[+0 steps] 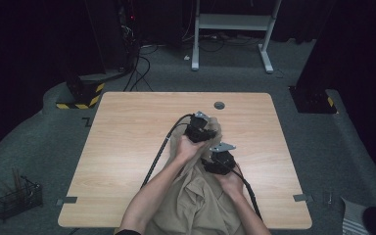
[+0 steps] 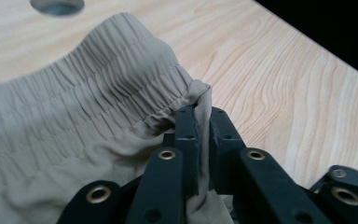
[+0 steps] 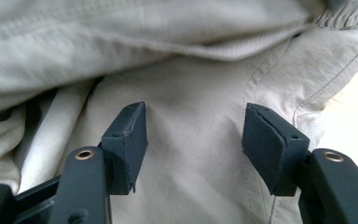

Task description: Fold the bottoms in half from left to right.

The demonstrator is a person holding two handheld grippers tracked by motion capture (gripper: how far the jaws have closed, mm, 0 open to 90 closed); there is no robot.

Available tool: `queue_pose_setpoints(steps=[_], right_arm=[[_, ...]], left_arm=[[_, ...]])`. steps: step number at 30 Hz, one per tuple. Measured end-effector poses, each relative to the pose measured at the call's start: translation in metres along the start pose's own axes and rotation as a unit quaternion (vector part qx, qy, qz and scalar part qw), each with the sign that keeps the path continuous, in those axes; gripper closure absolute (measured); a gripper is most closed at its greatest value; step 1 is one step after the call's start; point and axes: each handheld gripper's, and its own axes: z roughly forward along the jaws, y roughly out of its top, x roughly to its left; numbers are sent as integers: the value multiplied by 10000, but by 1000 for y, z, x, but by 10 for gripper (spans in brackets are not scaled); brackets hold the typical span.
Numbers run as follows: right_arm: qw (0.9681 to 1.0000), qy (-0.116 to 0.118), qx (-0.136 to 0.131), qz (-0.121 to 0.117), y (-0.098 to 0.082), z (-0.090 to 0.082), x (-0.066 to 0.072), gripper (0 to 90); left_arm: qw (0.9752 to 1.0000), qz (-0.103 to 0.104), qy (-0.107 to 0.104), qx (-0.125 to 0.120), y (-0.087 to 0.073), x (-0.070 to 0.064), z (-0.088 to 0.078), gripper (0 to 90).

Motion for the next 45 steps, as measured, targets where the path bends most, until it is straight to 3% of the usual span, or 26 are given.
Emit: queue_pose_setpoints(steps=[4, 6, 7, 9, 13, 16, 20, 23, 24, 28, 30, 33, 35, 40, 45], right_arm=[[10000, -3, 1, 9, 0, 0, 0, 402], [10000, -6, 0, 6, 0, 0, 0, 402], [10000, -6, -1, 3, 0, 0, 0, 402], [10000, -6, -1, 9, 0, 0, 0, 401], [10000, -17, 1, -5, 0, 0, 0, 401], [10000, -18, 0, -1, 0, 0, 0, 400], [10000, -21, -5, -5, 0, 0, 0, 400], [10000, -6, -1, 8, 0, 0, 0, 399], [10000, -11, -1, 6, 0, 0, 0, 399], [10000, -20, -1, 4, 0, 0, 0, 397], [10000, -21, 0, 5, 0, 0, 0, 397], [10000, -21, -1, 6, 0, 0, 0, 396], [10000, -17, -1, 4, 0, 0, 0, 390], [10000, -61, 24, -24, -1, -2, 1, 405], [9981, -208, -51, -579, -8, -29, 20, 449]], left_arm=[[9999, -1, -53, 124, -2, 0, 7, 805], [9998, -26, -143, 140, -1, 0, 7, 745], [9999, 3, -96, 117, -1, -2, 6, 700], [9994, 229, 233, 72, 1, -7, 2, 597], [9993, 290, 220, -41, 2, -11, -5, 489], [9989, 413, 206, -92, 3, -15, -18, 459], [9993, 307, 148, -178, 0, -17, -41, 427], [9994, 312, 164, 53, -7, -22, -56, 394], [9989, 414, 192, 96, -12, -26, -62, 388], [9981, 516, 255, 224, -27, -36, -75, 375], [9982, 467, 291, 234, -35, -37, -79, 376], [9990, 342, 170, 248, -49, -37, -82, 406], [9982, 393, 248, 371, -56, -38, -81, 450], [9979, 306, 303, 474, -69, -33, -72, 639], [9985, 287, 283, 381, -72, -31, -70, 865]])
